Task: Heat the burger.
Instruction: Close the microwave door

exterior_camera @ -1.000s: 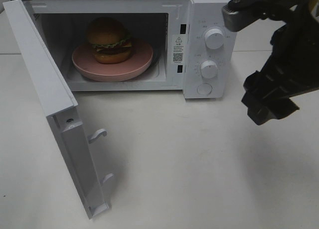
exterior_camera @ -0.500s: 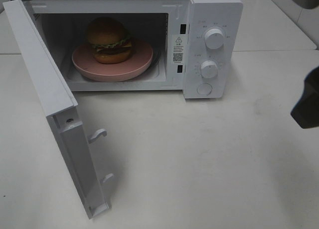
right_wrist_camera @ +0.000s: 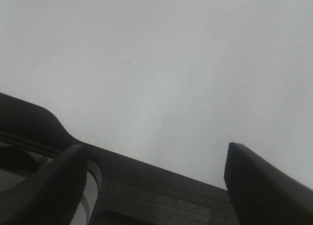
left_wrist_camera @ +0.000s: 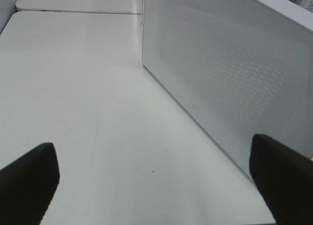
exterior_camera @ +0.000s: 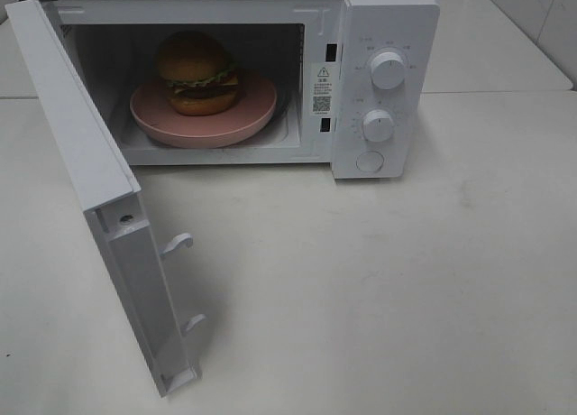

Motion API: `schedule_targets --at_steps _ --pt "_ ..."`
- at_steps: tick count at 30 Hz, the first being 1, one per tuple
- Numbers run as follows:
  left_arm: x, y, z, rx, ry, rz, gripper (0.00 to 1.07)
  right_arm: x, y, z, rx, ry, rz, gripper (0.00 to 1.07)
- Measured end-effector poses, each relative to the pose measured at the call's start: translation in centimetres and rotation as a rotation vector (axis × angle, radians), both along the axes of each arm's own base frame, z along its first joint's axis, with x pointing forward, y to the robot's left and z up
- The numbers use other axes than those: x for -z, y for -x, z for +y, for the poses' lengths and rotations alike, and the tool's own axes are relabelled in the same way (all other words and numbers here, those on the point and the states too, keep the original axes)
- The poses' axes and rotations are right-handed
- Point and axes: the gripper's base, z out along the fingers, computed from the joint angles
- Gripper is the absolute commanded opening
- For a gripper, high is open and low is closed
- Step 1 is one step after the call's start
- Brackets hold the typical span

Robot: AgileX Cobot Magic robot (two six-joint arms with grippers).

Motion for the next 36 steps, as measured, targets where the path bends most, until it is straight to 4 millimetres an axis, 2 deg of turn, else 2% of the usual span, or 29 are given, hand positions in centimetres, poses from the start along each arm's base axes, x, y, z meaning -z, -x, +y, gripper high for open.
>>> schedule_targets --at_steps 1,6,8,15,17,27,36 --pt "0.0 0.0 0.0 0.000 0.000 0.000 0.98 0.3 0.8 -0.9 0.040 -0.013 -0.025 0.76" --pt "0.0 0.0 0.0 0.000 0.000 0.000 0.98 0.6 2.3 -2.1 0.103 -0.038 -0.082 0.76" --pt "0.0 0.0 0.0 0.000 0.000 0.000 0.98 1.3 3.7 -2.8 0.138 -0.071 -0.130 0.76" --pt "0.0 0.0 0.0 0.000 0.000 0.000 0.98 1.7 5.1 -3.4 0.175 -0.128 -0.237 0.76" --pt "0.0 0.0 0.0 0.000 0.000 0.000 0.98 1.3 6.6 -4.0 0.231 -0.174 -0.343 0.76" --pt "0.0 0.0 0.0 0.000 0.000 0.000 0.98 1.0 10.0 -4.6 0.338 -0.263 -0.546 0.76" --pt "0.0 0.0 0.0 0.000 0.000 0.000 0.98 1.0 10.7 -4.6 0.376 -0.265 -0.589 0.76"
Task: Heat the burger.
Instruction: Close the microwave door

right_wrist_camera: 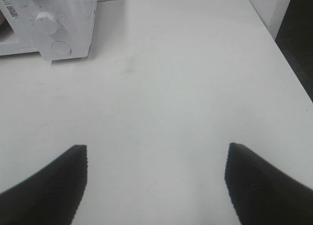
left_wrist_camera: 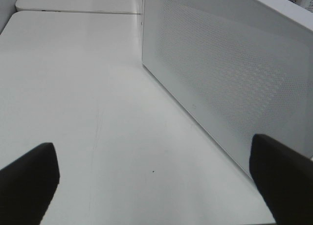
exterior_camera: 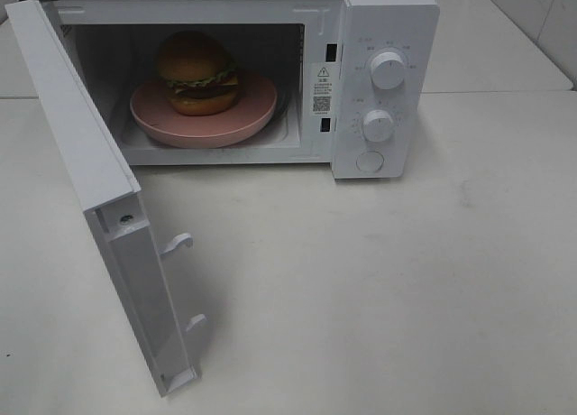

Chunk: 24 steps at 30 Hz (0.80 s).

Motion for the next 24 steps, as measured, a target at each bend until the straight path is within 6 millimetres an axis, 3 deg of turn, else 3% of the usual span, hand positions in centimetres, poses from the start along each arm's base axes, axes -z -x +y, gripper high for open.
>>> schedule_targets --at_steps 24 --pt "0.00 0.00 0.00 0.000 0.000 0.000 0.98 0.08 -0.04 0.00 0.000 0.000 0.003 0.76"
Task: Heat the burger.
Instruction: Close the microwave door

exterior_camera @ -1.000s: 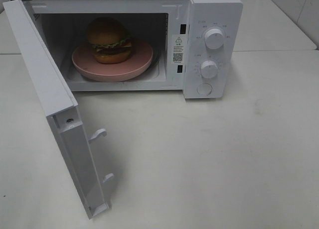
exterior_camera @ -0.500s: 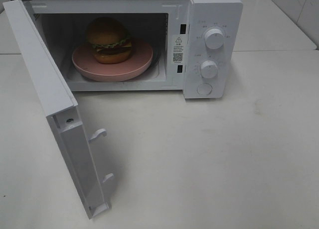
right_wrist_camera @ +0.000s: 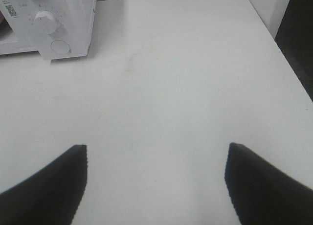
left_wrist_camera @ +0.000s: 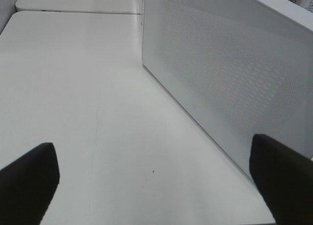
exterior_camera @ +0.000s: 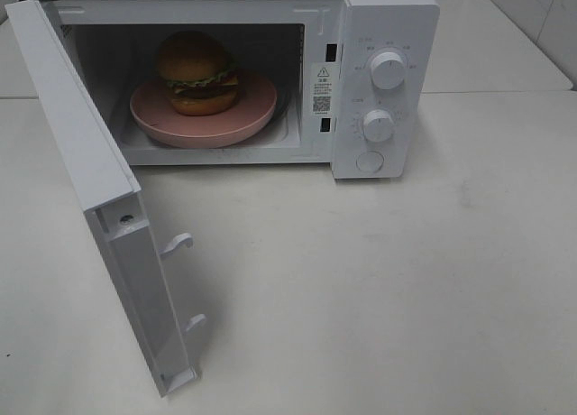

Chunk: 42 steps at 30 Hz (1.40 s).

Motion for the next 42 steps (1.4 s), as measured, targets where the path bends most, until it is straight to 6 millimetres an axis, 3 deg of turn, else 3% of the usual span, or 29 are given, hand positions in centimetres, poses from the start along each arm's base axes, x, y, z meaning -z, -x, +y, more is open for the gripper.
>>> schedule_targets --at_steps 32,37,40,42 --pt "0.0 0.0 -0.1 -0.001 0.022 0.000 0.98 0.2 -0.1 0.6 -0.086 0.038 0.007 0.75" --pt "-0.8 -0.4 -0.1 0.004 0.035 -0.008 0.98 0.2 -0.1 0.6 -0.086 0.038 0.005 0.75" --pt "-1.8 -1.4 -0.1 -0.001 0.041 -0.016 0.94 0.2 -0.1 0.6 -0.086 0.038 0.005 0.75" --pt "-2.3 -2.8 0.1 -0.009 0.048 -0.002 0.83 0.2 -0.1 0.6 -0.086 0.038 0.005 0.75"
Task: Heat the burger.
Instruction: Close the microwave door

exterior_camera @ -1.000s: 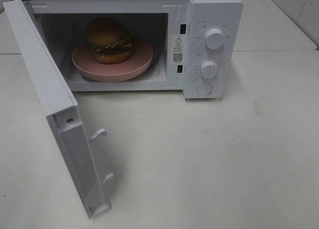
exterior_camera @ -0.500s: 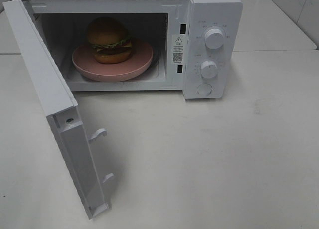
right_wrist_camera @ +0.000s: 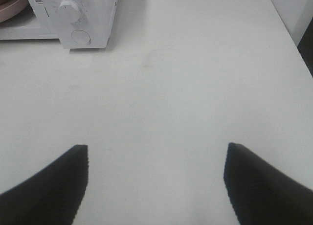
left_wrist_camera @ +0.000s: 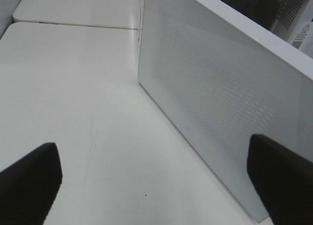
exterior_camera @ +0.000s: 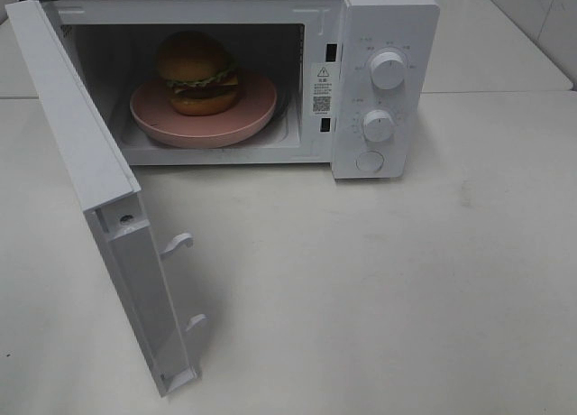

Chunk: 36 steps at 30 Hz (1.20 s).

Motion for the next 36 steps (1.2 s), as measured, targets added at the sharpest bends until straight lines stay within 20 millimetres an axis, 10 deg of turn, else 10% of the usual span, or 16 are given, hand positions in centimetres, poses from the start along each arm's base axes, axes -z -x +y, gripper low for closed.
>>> schedule_targets --at_steps 14,25,36 --pt "-0.9 -5.3 0.5 -0.037 0.032 -0.013 0.00 0.0 0.0 0.0 0.000 0.000 0.000 0.75" --pt "0.3 -11.6 1.2 -0.062 -0.022 -0.057 0.00 0.0 0.0 0.0 0.000 0.000 0.000 0.75" --pt "7.1 -14.7 -0.9 0.042 -0.106 -0.194 0.00 0.0 0.0 0.0 0.000 0.000 0.000 0.75"
